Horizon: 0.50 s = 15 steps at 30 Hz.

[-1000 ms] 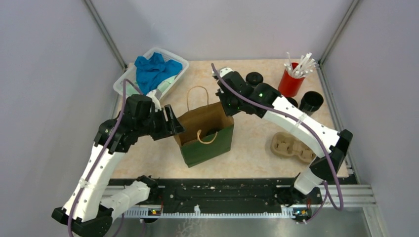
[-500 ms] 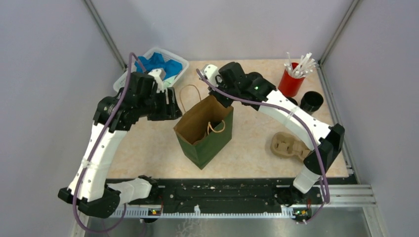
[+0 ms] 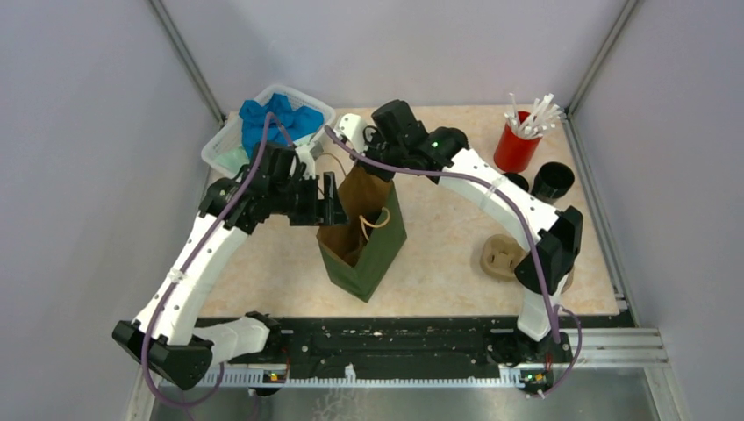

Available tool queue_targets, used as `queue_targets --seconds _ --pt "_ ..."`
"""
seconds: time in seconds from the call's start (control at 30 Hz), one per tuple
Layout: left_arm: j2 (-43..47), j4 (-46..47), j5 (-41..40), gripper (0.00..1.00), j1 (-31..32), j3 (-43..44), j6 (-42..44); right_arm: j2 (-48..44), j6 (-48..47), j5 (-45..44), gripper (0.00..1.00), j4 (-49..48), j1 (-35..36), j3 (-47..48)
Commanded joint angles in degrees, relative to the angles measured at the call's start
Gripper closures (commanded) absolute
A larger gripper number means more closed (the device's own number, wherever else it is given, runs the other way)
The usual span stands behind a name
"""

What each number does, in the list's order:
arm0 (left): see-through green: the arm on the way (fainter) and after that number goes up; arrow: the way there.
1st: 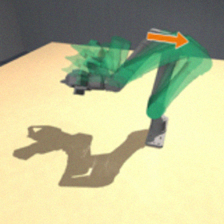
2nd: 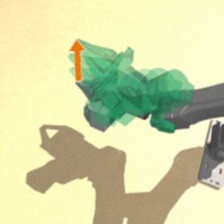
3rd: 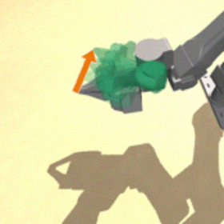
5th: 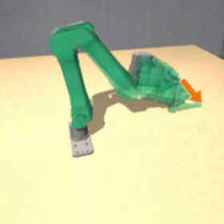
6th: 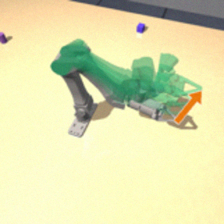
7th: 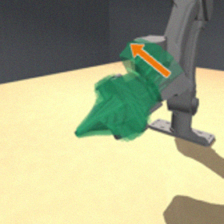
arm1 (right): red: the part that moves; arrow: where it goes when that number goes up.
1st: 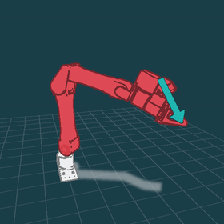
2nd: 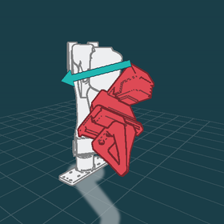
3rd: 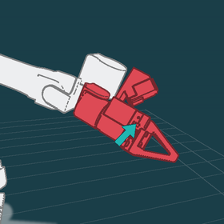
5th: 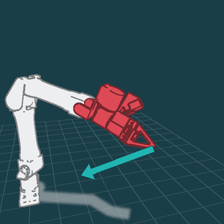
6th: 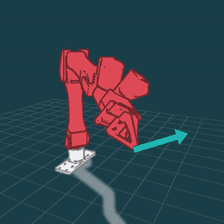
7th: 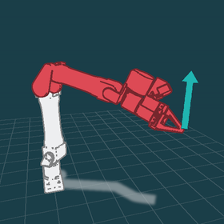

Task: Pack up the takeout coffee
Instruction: Adjust the takeout bag at the center of the board.

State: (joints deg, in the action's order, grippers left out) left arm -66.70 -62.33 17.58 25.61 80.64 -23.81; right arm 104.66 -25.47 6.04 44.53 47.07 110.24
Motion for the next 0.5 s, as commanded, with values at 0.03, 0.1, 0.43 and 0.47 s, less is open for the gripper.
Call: queue_targets --seconds 0.03,0.1,0.43,0.47 --pt "4.3 9.76 10.91 0.27 0.23 -6.33 -7.27 3.05 -0.68 0.06 0.84 -0.5 -0.35 5.24" --pt "6.08 11.49 11.7 0.27 0.19 -8.37 -10.01 4.06 1.07 -1.6 0.75 -1.09 -0.37 6.54" --pt "10.45 18.43 14.57 0.2 0.23 -13.65 -17.11 8.19 22.5 -7.37 0.24 14.46 -0.37 27.39" --pt "10.47 17.84 13.76 0.19 0.23 -13.09 -16.68 7.88 24.49 -7.96 0.19 16.71 -0.44 29.62"
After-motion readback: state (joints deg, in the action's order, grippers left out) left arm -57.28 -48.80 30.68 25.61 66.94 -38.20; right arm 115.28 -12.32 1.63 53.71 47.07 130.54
